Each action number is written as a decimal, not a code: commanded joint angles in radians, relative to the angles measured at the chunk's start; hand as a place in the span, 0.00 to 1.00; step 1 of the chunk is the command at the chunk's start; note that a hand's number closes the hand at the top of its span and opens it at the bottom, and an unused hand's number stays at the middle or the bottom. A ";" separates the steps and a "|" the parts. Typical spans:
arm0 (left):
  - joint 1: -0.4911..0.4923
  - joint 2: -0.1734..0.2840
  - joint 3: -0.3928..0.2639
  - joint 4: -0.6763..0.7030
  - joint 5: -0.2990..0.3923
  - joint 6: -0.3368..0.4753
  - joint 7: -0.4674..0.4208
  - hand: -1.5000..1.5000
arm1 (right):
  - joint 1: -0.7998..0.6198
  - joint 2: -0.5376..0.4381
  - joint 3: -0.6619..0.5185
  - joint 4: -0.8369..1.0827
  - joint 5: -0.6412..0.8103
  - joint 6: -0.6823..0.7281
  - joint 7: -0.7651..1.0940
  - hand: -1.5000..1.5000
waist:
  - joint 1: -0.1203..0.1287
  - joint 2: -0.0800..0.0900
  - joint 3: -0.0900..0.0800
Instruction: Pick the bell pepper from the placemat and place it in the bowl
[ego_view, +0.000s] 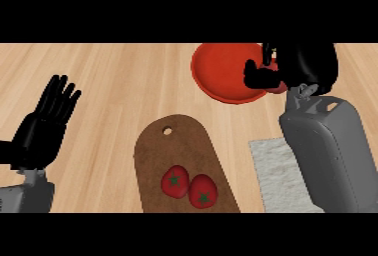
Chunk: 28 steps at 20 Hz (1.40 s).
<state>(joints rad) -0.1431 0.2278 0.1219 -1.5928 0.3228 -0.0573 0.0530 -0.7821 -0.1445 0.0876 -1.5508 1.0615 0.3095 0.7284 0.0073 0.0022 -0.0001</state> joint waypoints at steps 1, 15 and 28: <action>-0.020 -0.002 -0.010 -0.027 -0.010 0.010 0.031 0.50 | -0.013 -0.038 -0.093 0.147 -0.017 -0.146 -0.119 1.00 | 0.004 0.001 0.000; -0.066 -0.031 -0.023 0.031 -0.023 -0.007 0.001 0.50 | -0.260 -0.128 -0.272 0.944 -0.050 -0.456 -0.467 1.00 | 0.040 0.017 0.001; -0.037 -0.025 -0.028 -0.006 -0.021 -0.026 0.006 0.50 | -0.300 -0.179 -0.460 1.210 -0.228 -0.409 -0.721 0.00 | 0.064 0.029 0.003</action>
<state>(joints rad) -0.1844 0.2053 0.0969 -1.6020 0.3093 -0.0815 0.0683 -1.0769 -0.3169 -0.3137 -0.3773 0.8938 -0.0715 0.1227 0.0726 0.0302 0.0029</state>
